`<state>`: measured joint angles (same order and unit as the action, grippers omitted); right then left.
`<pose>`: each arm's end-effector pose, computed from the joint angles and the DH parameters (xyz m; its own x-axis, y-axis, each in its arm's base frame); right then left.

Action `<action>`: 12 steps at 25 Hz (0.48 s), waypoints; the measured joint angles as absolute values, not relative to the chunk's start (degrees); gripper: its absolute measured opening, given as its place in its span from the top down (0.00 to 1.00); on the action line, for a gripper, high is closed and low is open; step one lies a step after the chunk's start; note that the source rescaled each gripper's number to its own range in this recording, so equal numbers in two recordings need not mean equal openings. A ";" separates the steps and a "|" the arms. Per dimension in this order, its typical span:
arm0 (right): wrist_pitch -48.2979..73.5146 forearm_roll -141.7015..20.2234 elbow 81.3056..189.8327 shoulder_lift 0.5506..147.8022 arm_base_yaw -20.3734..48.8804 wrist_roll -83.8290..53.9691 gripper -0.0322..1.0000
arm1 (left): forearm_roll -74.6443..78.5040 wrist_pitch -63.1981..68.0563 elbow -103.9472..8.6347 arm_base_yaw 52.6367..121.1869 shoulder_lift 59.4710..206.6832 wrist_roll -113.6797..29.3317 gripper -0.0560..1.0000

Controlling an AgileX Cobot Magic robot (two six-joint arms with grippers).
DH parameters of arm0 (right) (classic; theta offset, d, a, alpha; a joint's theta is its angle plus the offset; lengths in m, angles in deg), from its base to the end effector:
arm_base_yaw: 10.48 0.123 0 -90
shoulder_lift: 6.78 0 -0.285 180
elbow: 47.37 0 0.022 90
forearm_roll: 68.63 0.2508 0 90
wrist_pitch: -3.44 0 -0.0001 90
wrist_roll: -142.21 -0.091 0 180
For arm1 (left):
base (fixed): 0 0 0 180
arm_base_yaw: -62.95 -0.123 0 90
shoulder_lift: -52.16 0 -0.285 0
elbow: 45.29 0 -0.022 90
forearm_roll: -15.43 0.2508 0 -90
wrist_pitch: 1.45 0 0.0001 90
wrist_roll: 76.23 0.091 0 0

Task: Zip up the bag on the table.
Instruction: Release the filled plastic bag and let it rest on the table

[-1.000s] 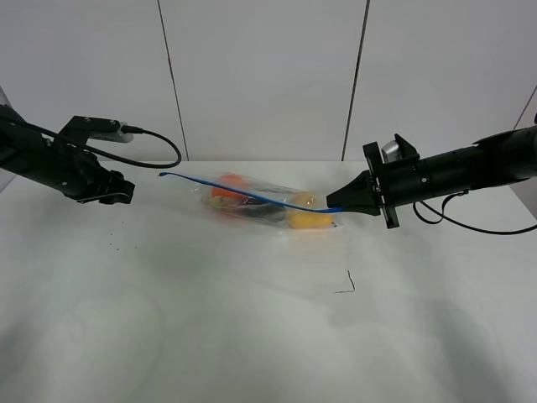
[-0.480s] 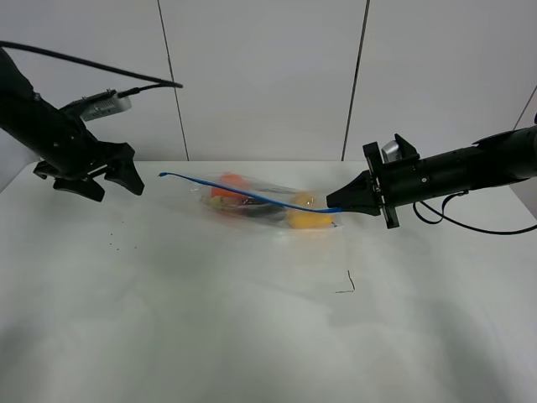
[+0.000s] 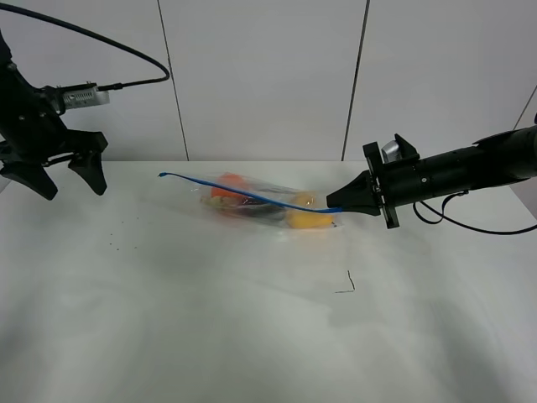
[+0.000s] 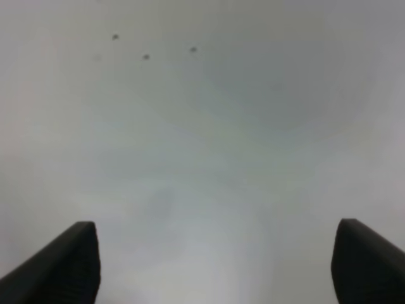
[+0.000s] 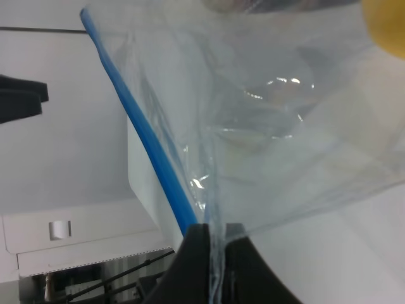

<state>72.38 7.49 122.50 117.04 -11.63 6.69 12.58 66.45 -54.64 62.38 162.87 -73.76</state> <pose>0.3654 0.0752 0.1642 -0.9923 0.1008 -0.0719 -0.0236 0.4161 0.9090 0.3679 -0.0005 0.2724 -0.9821 0.0146 -0.1878 0.0226 0.9989 -0.0407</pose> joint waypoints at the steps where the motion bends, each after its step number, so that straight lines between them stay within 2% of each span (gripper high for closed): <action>1: 72.38 7.49 122.50 117.04 -11.63 6.69 0.97 | 13.39 66.45 -54.64 62.38 162.87 -74.14 0.00; 9: 72.38 7.49 122.50 117.04 -11.63 6.69 0.97 | 14.71 66.45 -54.01 62.38 157.69 -75.53 0.00; 12: 72.38 7.54 122.50 117.04 -11.63 6.69 0.97 | 14.77 66.50 -50.24 62.38 153.07 -75.65 0.00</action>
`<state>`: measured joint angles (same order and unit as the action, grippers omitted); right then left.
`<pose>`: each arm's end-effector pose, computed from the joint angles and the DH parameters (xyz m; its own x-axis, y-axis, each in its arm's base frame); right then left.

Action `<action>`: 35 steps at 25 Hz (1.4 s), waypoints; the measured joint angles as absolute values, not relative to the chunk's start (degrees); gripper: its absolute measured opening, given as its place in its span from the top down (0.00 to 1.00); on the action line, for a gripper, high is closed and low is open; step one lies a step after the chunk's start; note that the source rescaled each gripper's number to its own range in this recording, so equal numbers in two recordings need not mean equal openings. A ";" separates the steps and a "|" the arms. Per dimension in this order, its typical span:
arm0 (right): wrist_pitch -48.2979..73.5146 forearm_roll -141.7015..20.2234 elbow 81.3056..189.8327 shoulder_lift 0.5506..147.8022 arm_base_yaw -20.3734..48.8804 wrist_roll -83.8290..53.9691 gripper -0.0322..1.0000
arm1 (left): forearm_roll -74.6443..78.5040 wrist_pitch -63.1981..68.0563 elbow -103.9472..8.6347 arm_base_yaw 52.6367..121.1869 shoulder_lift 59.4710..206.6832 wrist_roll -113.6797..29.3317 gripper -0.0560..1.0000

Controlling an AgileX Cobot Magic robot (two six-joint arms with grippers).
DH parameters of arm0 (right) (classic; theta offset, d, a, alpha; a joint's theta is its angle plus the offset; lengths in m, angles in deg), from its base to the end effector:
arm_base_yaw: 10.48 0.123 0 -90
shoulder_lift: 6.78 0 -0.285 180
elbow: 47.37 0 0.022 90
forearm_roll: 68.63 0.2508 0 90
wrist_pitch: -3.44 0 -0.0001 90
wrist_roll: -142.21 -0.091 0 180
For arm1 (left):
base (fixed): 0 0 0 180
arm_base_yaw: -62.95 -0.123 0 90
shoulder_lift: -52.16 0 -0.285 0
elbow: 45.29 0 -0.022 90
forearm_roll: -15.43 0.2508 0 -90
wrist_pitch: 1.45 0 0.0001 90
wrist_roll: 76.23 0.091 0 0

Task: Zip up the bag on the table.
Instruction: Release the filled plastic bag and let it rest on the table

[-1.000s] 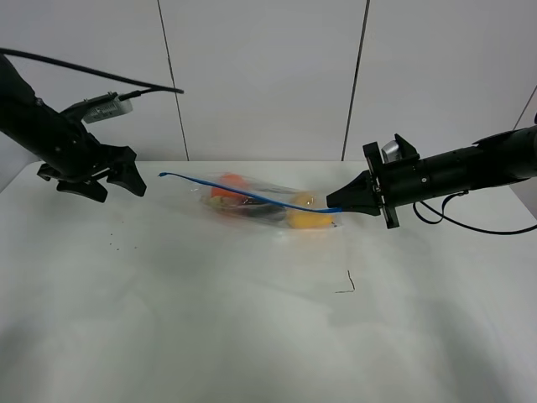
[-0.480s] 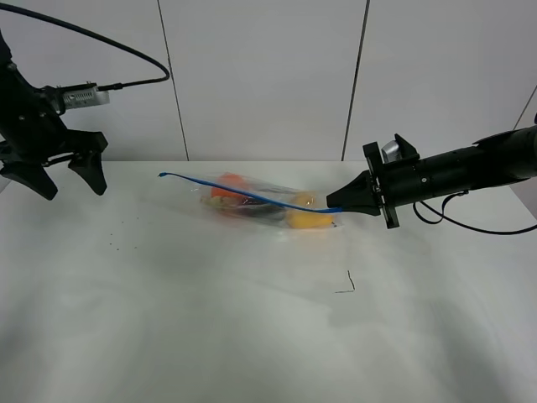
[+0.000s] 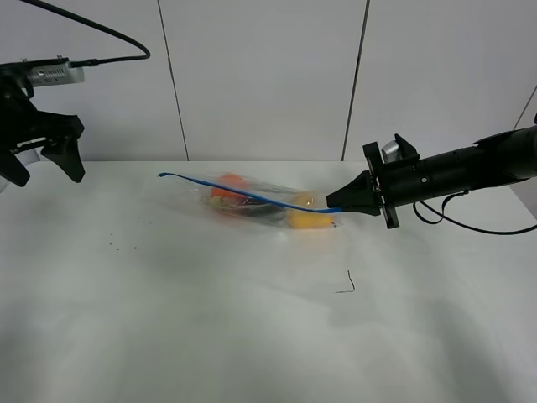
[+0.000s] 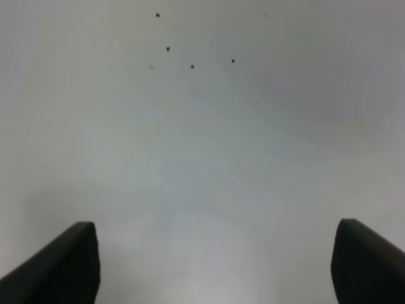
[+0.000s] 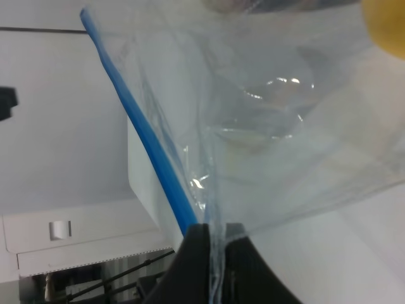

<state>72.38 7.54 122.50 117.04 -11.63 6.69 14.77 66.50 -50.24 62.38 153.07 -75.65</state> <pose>0.3654 0.0752 0.1643 -0.9922 0.1014 -0.0718 -0.0233 0.4156 0.9093 0.3308 0.0023 0.3112 -0.9608 -0.0038 -0.2772 -0.0014 1.0000 -0.0087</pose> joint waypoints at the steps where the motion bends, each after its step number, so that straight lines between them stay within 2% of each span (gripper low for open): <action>1: 72.38 7.54 122.50 117.04 -11.63 6.69 0.97 | 15.04 66.50 -48.49 62.38 151.17 -75.65 0.00; 13: 72.38 7.54 122.50 117.04 -11.63 6.64 0.97 | 15.80 66.40 -12.20 62.38 123.42 -76.23 0.00; 18: 72.38 7.54 122.50 117.04 -11.63 6.58 0.97 | 15.97 61.99 -0.93 62.38 111.41 -76.98 0.00; 21: 72.38 7.54 122.50 117.04 -11.63 6.53 0.97 | 16.04 59.96 2.84 62.38 104.20 -77.11 0.00; 26: 72.38 7.29 122.50 117.04 -11.63 6.53 0.97 | 16.84 59.16 3.10 62.38 96.44 -77.09 0.00; 35: 72.38 7.13 122.50 117.04 -11.63 6.53 0.97 | 16.90 58.88 3.24 62.38 94.00 -76.90 0.00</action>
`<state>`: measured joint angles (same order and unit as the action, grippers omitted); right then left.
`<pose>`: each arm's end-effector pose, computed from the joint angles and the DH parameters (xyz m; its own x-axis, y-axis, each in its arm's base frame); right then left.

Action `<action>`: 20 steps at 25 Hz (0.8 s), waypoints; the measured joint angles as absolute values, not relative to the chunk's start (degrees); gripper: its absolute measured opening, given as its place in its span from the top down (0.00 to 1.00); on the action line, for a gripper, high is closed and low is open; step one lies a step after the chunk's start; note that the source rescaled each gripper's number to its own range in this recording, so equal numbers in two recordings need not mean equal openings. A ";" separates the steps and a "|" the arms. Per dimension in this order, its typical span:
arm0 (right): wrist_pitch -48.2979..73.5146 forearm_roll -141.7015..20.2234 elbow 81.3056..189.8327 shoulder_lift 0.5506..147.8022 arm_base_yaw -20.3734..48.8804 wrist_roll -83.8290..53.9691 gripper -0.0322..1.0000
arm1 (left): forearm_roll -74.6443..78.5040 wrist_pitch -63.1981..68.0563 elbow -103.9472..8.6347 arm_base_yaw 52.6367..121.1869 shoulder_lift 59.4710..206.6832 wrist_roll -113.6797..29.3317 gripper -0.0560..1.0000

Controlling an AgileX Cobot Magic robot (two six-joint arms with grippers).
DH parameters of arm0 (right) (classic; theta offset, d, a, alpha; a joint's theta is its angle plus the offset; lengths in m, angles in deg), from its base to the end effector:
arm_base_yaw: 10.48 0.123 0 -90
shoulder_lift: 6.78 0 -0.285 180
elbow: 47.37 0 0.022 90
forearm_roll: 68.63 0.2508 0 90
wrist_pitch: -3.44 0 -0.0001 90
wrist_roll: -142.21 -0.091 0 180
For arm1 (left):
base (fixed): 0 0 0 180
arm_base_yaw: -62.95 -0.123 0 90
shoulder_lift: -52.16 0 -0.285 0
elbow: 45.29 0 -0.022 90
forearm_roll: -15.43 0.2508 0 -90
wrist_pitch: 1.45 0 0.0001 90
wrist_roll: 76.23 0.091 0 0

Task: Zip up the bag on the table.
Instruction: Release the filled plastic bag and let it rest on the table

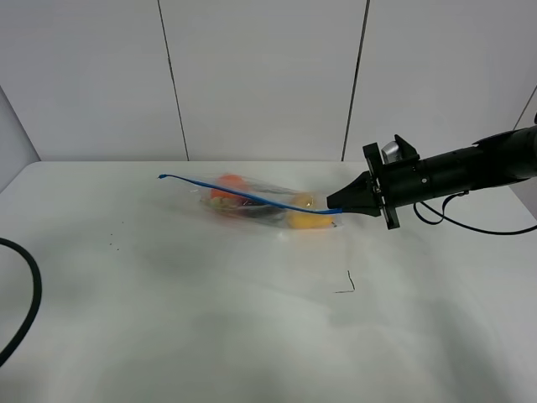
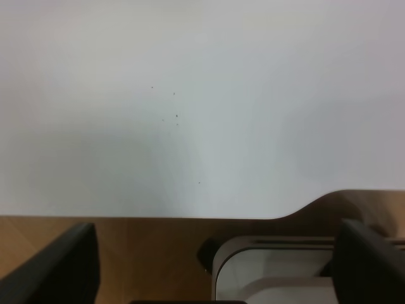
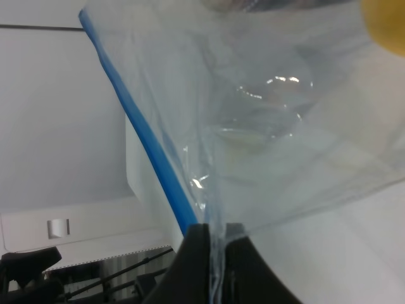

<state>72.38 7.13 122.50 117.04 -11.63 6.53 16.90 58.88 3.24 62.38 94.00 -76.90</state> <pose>0.3650 0.0750 0.1639 -0.9928 0.0973 -0.0697 -0.0226 0.4199 0.9073 0.0830 0.0029 0.2541 -0.8720 -0.0077 -0.4895 -0.0200 0.9996 0.0199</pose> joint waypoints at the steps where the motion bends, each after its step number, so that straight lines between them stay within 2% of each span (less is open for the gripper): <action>1: 72.38 7.13 122.50 117.04 -11.63 6.53 0.97 | 16.90 58.88 3.24 62.38 94.00 -76.90 0.00; 6: 72.38 7.11 122.50 117.04 -11.63 6.53 0.97 | 16.99 58.72 3.29 62.38 89.16 -76.90 0.00; 15: 72.38 6.74 122.50 117.04 -11.63 4.38 0.95 | 17.01 58.70 3.45 62.38 67.02 -76.90 0.00; 17: 72.32 6.19 122.50 117.04 -11.63 3.28 0.86 | 17.01 58.75 3.53 62.38 62.50 -76.89 0.00; 18: 72.18 5.63 122.50 117.04 -11.63 2.84 0.79 | 17.01 58.75 3.53 62.38 60.90 -76.89 0.00; 20: 71.98 4.53 122.50 117.04 -11.63 1.93 0.52 | 17.01 58.95 3.53 62.38 59.88 -76.84 0.00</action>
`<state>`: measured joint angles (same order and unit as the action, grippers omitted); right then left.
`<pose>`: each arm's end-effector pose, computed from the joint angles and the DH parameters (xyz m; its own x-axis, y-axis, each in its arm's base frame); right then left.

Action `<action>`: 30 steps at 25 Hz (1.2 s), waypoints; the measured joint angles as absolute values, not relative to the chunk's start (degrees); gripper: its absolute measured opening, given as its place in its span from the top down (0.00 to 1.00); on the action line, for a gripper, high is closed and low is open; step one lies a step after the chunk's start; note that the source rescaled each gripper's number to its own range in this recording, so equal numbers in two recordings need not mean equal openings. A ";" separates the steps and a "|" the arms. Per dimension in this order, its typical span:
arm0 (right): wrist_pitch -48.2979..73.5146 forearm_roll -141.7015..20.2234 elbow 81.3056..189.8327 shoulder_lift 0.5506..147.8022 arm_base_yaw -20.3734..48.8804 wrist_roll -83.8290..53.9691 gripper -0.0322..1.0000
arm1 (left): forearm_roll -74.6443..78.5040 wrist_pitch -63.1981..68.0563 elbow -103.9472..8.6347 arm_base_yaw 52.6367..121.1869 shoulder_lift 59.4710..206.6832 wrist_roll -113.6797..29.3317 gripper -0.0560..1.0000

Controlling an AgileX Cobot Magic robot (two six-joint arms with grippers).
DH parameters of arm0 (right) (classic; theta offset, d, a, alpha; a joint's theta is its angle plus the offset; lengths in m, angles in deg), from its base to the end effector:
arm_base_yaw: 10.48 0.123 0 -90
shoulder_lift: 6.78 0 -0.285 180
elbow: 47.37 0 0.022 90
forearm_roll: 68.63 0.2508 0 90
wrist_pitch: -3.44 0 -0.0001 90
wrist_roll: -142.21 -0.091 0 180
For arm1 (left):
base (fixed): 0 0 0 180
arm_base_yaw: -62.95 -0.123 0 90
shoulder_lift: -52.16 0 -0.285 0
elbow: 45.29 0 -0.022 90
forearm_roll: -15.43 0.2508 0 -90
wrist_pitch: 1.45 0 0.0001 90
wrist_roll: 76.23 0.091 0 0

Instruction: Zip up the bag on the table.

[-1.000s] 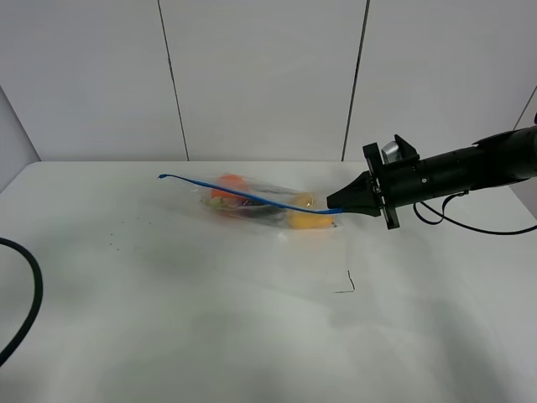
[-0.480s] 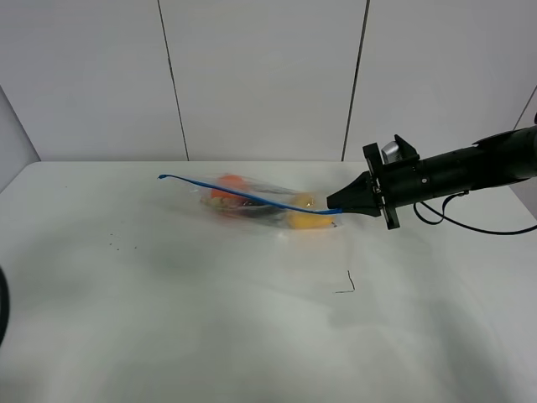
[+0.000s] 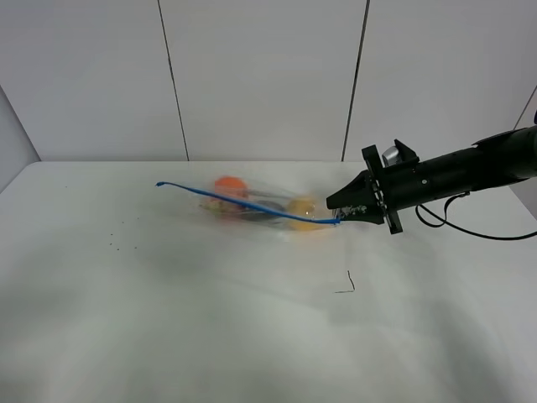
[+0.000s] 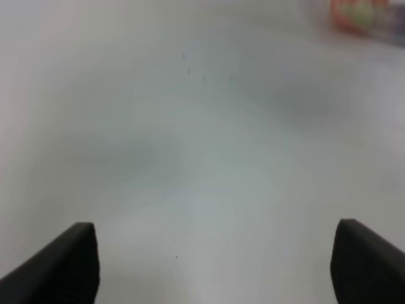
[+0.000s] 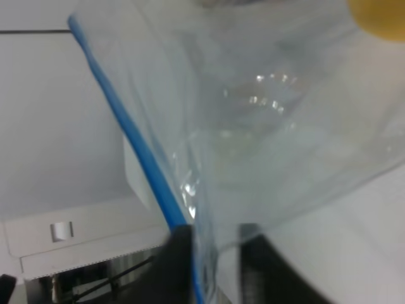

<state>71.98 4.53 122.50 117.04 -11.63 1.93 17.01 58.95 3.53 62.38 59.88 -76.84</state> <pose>0.3629 0.0738 0.1608 -0.9946 0.1042 -0.0022 0.0447 0.4458 0.8940 -0.0043 0.0021 0.2766 -0.4530 -0.0015 -0.8915 -0.0300 0.9995 0.0135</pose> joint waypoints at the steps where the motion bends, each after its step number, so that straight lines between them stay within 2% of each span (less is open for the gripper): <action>1: 71.98 3.86 122.50 116.98 -11.63 1.74 0.37 | 17.01 58.88 3.53 62.38 59.84 -76.84 0.00; 2: 71.98 3.01 122.63 116.91 -11.63 1.56 0.23 | 17.01 58.88 3.53 62.38 59.84 -76.84 0.00; 3: 71.98 1.62 123.15 116.85 -11.63 1.04 0.14 | 16.96 58.88 3.53 62.38 59.84 -76.84 0.00; 6: 72.18 -6.49 127.32 116.77 -11.63 -4.25 0.03 | 16.85 58.88 3.53 62.38 59.84 -76.84 0.00; 16: 72.35 -55.61 149.06 116.66 -7.28 -30.21 0.00 | 16.85 58.88 3.53 62.38 59.84 -76.84 0.00; 21: 72.74 -60.49 152.57 116.57 -6.86 -32.25 0.00 | 16.85 58.83 3.53 62.38 59.84 -76.84 0.00; 30: 72.85 -63.18 152.77 116.52 -8.28 -32.49 0.00 | 16.85 58.83 3.53 62.38 59.84 -76.84 0.00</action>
